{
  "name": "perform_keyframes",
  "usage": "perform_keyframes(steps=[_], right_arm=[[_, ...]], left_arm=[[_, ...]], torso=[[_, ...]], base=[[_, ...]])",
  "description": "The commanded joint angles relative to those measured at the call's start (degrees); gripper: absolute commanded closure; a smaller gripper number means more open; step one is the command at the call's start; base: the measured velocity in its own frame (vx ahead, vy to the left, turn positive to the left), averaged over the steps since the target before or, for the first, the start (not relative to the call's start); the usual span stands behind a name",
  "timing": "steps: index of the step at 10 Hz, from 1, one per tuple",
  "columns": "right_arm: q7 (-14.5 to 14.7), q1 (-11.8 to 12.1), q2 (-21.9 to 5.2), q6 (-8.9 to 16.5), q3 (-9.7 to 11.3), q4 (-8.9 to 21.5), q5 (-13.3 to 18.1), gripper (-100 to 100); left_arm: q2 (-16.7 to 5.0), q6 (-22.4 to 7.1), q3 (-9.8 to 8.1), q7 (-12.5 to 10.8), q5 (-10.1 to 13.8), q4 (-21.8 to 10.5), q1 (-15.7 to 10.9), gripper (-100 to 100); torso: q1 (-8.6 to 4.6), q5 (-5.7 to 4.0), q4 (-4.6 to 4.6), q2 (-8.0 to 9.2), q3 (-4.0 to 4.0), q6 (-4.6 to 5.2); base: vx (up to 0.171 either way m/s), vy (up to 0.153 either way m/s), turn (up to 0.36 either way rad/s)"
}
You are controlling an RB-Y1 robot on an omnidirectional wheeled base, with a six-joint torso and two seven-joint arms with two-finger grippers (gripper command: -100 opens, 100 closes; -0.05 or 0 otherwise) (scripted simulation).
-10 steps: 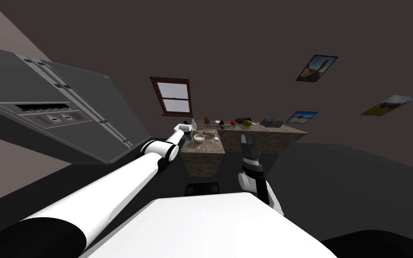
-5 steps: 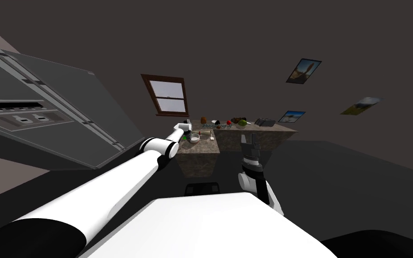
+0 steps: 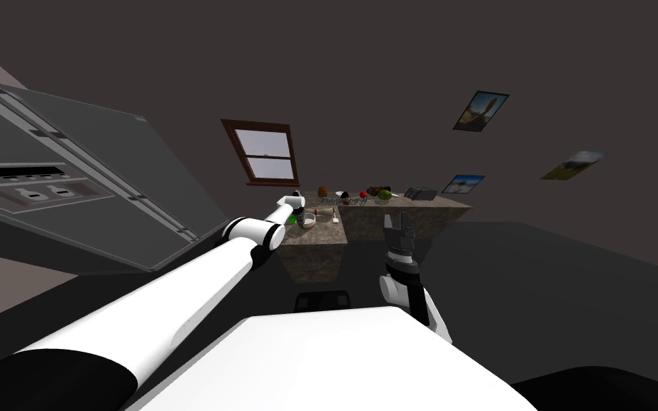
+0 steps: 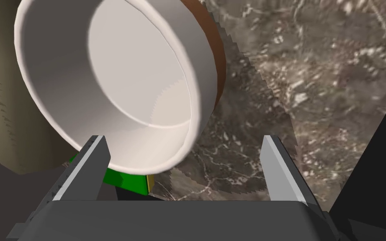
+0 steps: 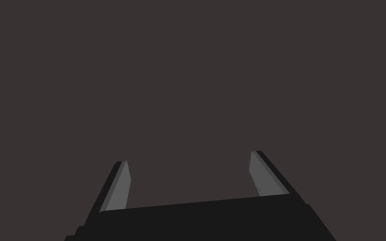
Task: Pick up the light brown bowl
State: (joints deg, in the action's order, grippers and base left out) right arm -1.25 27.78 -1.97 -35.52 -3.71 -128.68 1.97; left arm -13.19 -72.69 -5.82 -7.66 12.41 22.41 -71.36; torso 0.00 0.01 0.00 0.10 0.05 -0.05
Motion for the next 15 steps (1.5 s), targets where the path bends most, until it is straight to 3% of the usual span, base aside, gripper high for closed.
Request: perform_keyframes(steps=[1, 4, 6, 7, 10, 11, 15], right_arm=[[0.0, 0.0, 0.0, 0.0, 0.0, 0.0, 0.0, 0], [0.0, 0.0, 0.0, 0.0, 0.0, 0.0, 0.0, 0], [0.0, 0.0, 0.0, 0.0, 0.0, 0.0, 0.0, 0], [0.0, 0.0, 0.0, 0.0, 0.0, 0.0, 0.0, 0], [0.0, 0.0, 0.0, 0.0, 0.0, 0.0, 0.0, 0], [0.0, 0.0, 0.0, 0.0, 0.0, 0.0, 0.0, 0], [0.0, -0.01, -0.01, 0.0, 0.0, 0.0, 0.0, 0]], left_arm=[[0.33, 1.69, 0.01, 0.15, -0.17, -0.34, 1.44, -100], [0.33, 1.69, 0.01, 0.15, -0.17, -2.38, 1.44, -100], [0.33, 3.59, 0.01, 0.15, -0.17, -10.45, -0.51, -100], [0.33, 5.83, 0.01, 0.15, -0.17, -15.91, -3.43, -100], [0.33, 7.49, 0.01, 0.15, -0.17, -19.75, -4.6, -100], [-0.66, 10.45, -1.13, 0.21, -0.59, -21.16, -6.35, -100], [-3.16, 9.11, -3.73, -2.42, -3.49, -15.1, -0.37, -100]], torso=[[0.0, 0.0, 0.0, 0.0, 0.0, 0.0], [0.01, 0.01, -0.04, -0.11, -0.07, 0.0], [0.02, 0.01, -0.01, -0.01, -0.01, 0.0], [0.02, 0.0, 0.01, 0.01, 0.01, 0.0], [0.01, 0.0, 0.0, 0.01, 0.01, 0.0], [0.01, 0.0, 0.01, 0.0, 0.01, 0.0], [0.19, 0.04, 0.02, 0.13, 0.07, 0.03]], base=[[0.036, -0.005, -0.021], [0.021, -0.003, -0.003], [0.0, 0.0, 0.0], [0.0, 0.0, 0.0], [0.0, 0.0, 0.0], [-0.008, 0.014, -0.213], [-0.03, 0.044, -0.27]])
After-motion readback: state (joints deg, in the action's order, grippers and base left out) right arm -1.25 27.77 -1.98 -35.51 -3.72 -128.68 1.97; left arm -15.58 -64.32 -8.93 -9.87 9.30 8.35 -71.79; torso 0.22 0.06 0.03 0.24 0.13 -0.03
